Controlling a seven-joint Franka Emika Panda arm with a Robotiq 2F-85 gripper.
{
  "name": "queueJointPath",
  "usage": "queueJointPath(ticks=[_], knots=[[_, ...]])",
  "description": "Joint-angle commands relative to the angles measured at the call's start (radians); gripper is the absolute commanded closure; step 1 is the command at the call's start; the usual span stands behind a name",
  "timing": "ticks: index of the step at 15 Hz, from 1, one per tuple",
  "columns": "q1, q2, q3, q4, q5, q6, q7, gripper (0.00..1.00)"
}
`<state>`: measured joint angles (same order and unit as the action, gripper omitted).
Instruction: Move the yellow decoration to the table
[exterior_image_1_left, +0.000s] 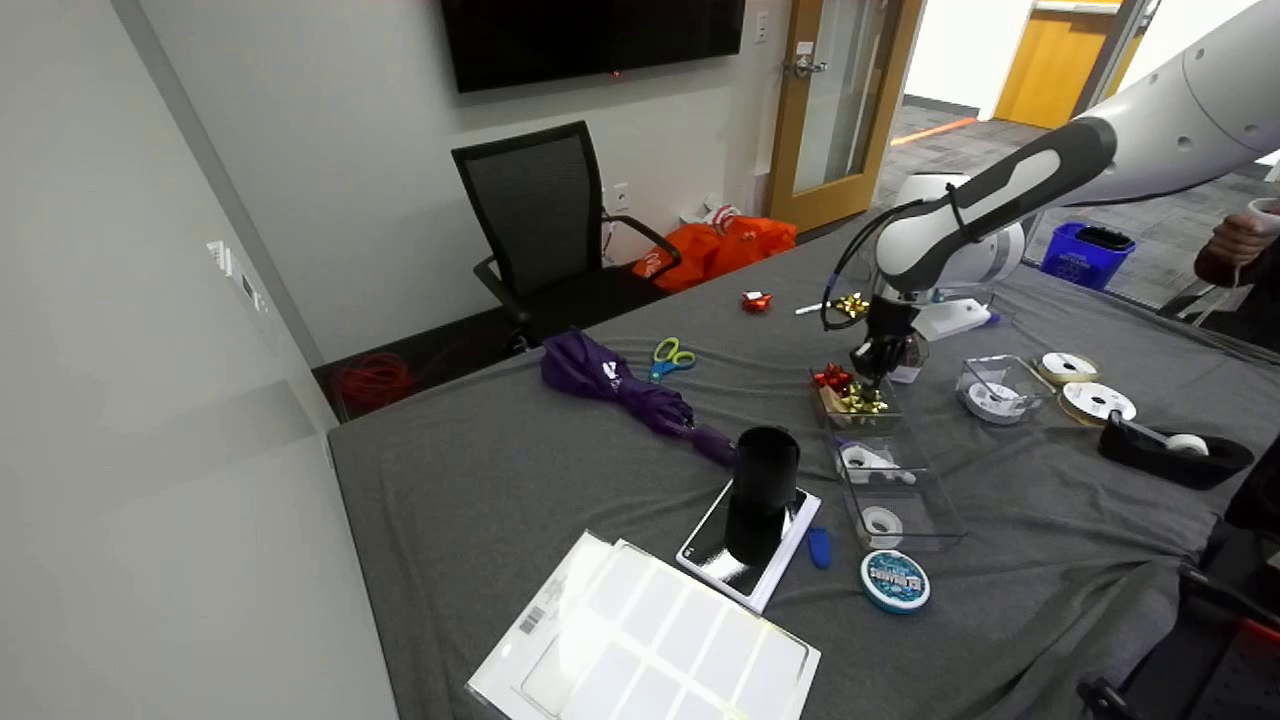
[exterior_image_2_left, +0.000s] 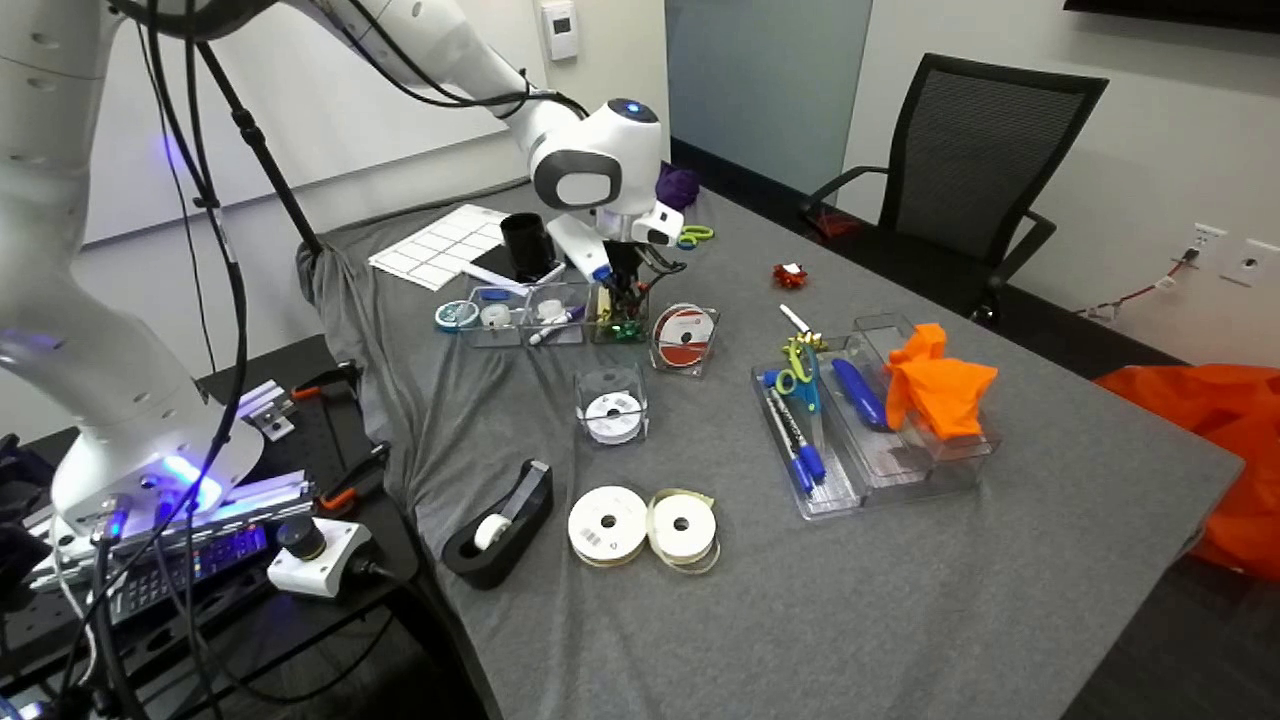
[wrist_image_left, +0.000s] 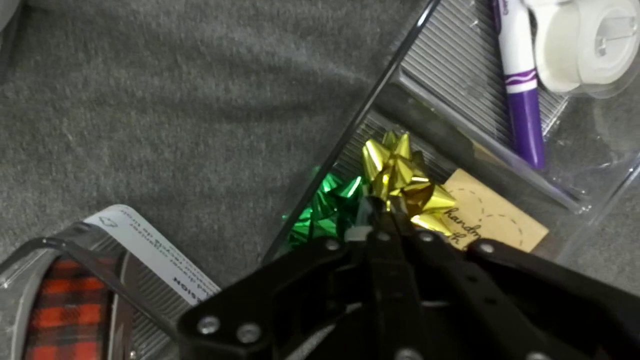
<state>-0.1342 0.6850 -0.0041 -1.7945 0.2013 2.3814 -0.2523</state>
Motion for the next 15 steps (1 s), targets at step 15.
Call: queueJointPath(ticks=[15], knots=[[-0.071,-0.332,-0.024,-0.12,0.012,0.009,-0.026,1.0]])
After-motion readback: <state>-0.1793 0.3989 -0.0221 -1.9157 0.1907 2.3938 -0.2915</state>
